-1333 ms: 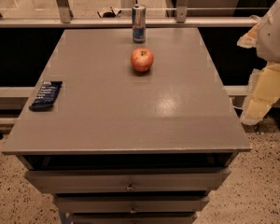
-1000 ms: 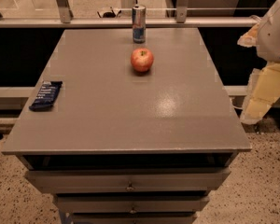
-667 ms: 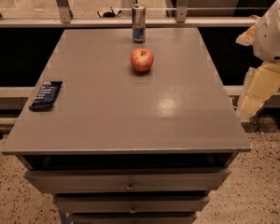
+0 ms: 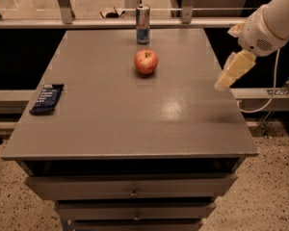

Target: Move apple near rxbar blueberry

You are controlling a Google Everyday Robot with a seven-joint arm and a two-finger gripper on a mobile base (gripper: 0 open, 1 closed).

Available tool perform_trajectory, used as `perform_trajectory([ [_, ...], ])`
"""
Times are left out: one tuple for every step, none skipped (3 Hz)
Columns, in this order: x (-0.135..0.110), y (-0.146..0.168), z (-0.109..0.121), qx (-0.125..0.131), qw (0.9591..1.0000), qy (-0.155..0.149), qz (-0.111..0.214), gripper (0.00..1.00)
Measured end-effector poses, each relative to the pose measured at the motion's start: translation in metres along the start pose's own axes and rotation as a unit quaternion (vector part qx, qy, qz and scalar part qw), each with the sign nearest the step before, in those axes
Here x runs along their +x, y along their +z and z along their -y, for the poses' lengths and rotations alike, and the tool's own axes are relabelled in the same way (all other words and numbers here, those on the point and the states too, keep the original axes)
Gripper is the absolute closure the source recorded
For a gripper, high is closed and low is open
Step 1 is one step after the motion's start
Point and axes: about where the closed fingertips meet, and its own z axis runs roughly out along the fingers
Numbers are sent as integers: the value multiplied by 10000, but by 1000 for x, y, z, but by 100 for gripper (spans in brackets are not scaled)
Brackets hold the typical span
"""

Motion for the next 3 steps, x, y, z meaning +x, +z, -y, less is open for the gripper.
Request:
perform_trajectory([
  [-16,37,36,-43,9991,212,356,0],
  [-44,73,51,-202,9954,460,821,0],
  [-73,109,50,-445,9889,672,1246,0],
])
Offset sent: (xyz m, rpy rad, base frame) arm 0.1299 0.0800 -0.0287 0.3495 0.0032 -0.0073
